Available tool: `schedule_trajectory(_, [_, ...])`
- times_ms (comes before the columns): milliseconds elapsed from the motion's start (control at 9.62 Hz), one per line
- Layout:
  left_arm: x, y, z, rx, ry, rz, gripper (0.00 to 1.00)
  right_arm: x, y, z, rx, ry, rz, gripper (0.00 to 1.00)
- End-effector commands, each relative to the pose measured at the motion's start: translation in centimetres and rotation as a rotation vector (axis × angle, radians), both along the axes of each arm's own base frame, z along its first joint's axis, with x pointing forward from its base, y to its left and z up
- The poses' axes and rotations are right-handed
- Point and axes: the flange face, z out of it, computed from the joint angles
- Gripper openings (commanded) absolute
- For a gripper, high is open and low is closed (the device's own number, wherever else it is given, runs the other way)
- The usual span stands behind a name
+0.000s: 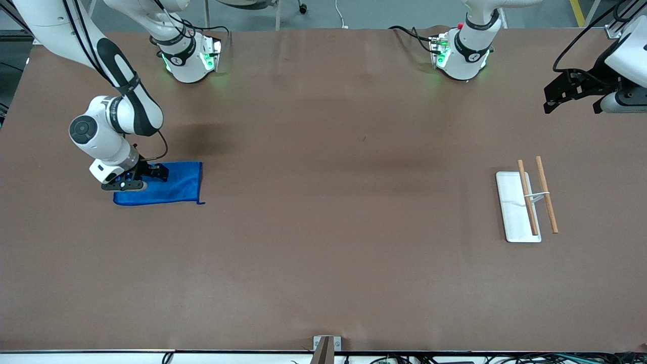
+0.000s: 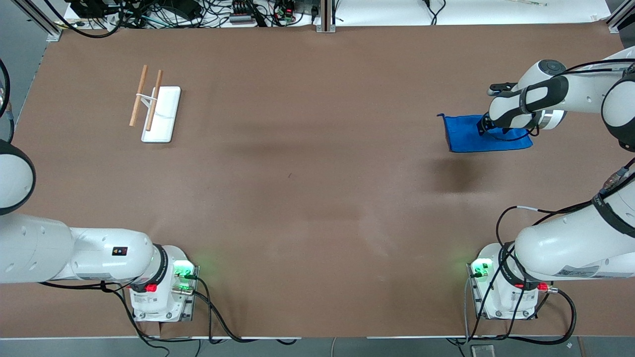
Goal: Right arm passes towel to left arm to hang
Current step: 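Lower the right gripper onto the blue towel edge and close it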
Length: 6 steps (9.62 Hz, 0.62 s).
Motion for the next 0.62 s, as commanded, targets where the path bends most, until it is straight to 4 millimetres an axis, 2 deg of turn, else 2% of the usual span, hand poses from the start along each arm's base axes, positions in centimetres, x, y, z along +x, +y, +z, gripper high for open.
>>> schedule_trajectory(0, [0.27,0.05,-1.53,0.009,0.039,-0.015,1.0,-0.34,-0.07,-0.59,-0.007,-0.024,0.021,0.77])
schedule_trajectory(208, [0.28,0.11,-1.46,0.007,0.037,-0.013,1.0,-0.73,-0.02,-1.22,-0.008,-0.033,0.021,0.68])
schedule_trajectory(416, [0.28,0.11,-1.46,0.007,0.037,-0.013,1.0,-0.79,0.05,-1.23,-0.007,-0.026,0.021,0.37])
schedule_trajectory(519, [0.29,0.19,-1.46,0.007,0.037,-0.012,1.0,-0.79,0.19,-1.21,-0.006,-0.018,0.024,0.26])
